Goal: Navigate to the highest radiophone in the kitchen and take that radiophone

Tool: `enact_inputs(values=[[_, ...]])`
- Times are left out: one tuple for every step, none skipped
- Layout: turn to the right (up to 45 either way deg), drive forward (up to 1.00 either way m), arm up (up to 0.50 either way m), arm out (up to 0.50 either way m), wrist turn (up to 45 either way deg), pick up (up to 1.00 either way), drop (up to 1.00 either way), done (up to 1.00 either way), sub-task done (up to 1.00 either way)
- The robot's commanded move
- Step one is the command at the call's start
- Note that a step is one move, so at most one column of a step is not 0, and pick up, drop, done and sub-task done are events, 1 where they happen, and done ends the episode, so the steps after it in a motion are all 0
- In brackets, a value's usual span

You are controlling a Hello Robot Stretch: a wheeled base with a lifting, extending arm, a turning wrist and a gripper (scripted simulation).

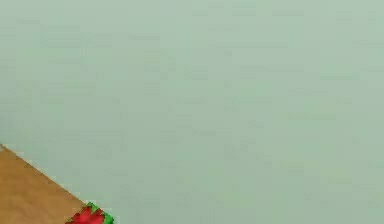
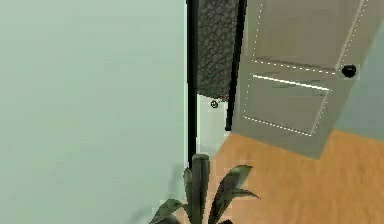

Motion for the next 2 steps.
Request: enact_inputs(values=[[-45.0, 0.00, 0.00, 0.00, 0.0, 0.00, 0.00, 0.00, 0.00], [-45.0, 0.00, 0.00, 0.00, 0.0, 0.00, 0.00, 0.00, 0.00]])
